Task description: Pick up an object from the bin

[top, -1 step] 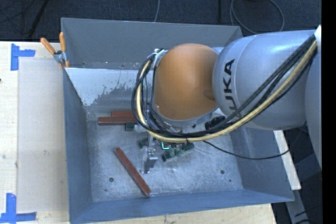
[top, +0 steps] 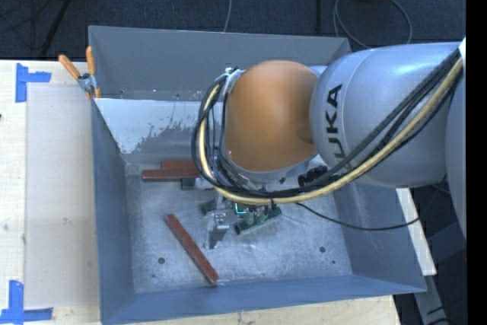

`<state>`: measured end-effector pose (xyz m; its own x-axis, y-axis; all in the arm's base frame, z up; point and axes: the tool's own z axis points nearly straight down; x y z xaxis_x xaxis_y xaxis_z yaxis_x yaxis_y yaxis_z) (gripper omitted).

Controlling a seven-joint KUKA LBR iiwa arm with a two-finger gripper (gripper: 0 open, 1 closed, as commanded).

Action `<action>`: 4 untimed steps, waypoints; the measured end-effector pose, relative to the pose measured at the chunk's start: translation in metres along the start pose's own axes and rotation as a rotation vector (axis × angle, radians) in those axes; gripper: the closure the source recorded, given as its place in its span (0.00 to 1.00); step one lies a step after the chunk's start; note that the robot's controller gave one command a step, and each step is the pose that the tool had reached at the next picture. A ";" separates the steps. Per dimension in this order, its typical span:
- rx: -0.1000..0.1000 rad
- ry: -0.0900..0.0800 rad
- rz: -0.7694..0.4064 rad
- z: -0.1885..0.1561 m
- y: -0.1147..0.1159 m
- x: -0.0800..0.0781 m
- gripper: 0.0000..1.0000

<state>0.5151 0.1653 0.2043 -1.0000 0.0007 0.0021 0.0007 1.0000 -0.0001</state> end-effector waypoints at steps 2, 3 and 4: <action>0.000 -0.001 -0.073 0.050 -0.061 -0.033 0.00; -0.003 -0.017 -0.295 0.127 -0.073 -0.052 1.00; -0.004 -0.017 -0.294 0.127 -0.073 -0.052 1.00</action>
Offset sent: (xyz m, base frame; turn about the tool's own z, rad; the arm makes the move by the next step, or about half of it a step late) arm 0.0359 -0.0674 -0.0541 -0.0713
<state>0.5666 0.0924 0.0769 -0.9571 -0.2895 -0.0152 -0.2895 0.9572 0.0015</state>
